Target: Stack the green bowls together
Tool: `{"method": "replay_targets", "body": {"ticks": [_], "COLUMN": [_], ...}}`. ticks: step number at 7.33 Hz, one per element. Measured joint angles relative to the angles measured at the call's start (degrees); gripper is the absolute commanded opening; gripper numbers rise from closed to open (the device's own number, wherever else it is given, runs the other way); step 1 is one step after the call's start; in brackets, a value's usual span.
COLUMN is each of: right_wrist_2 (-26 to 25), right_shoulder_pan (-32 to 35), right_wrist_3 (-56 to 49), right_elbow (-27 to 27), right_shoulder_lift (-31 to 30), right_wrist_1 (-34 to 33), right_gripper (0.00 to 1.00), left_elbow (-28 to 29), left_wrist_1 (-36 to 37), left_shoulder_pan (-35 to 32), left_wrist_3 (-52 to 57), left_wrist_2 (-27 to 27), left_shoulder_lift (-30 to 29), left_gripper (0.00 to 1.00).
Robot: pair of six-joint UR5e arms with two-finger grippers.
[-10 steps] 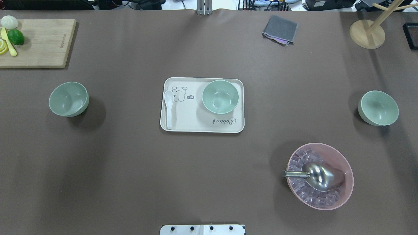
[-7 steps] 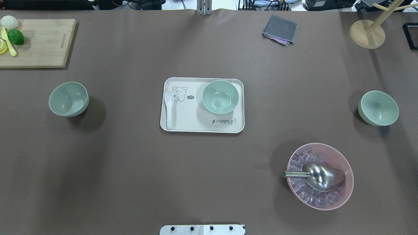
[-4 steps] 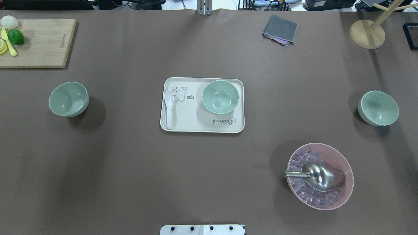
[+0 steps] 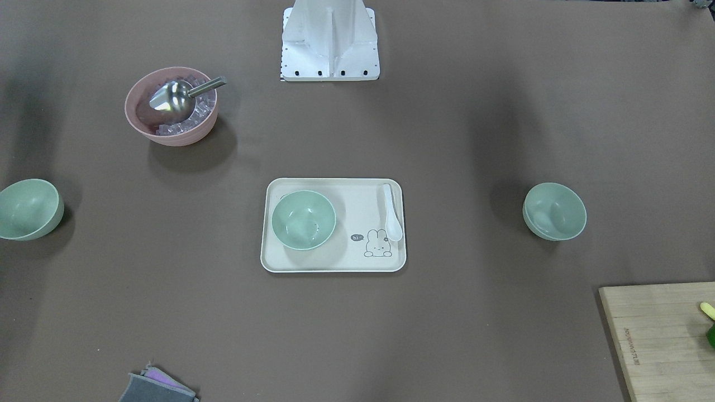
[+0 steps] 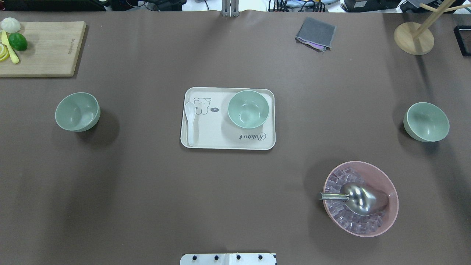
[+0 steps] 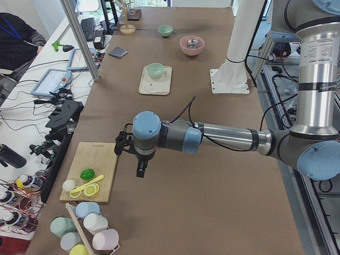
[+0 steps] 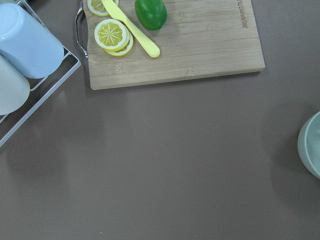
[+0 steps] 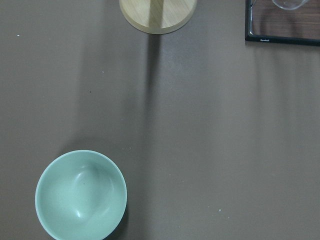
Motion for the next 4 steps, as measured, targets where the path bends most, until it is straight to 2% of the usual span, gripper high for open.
{"method": "replay_targets", "body": {"ticks": [3,4], "right_wrist_2": [0.71,0.81], "right_shoulder_pan": [-0.77,-1.54], "right_wrist_3": [-0.13,0.18], "right_elbow": [-0.09,-0.08], "right_shoulder_lift": [-0.02,0.67], "right_wrist_1": [3.51,3.65], "right_gripper": [1.00,1.00], "left_elbow": [0.12,0.32], "left_wrist_1": [-5.08,-6.79], "left_shoulder_pan": [0.01,0.76], "left_wrist_3": [-1.10,-3.92], "left_wrist_2": [-3.69,-5.41], "left_shoulder_lift": [1.10,-0.18], "left_gripper": [0.99,0.99]}}
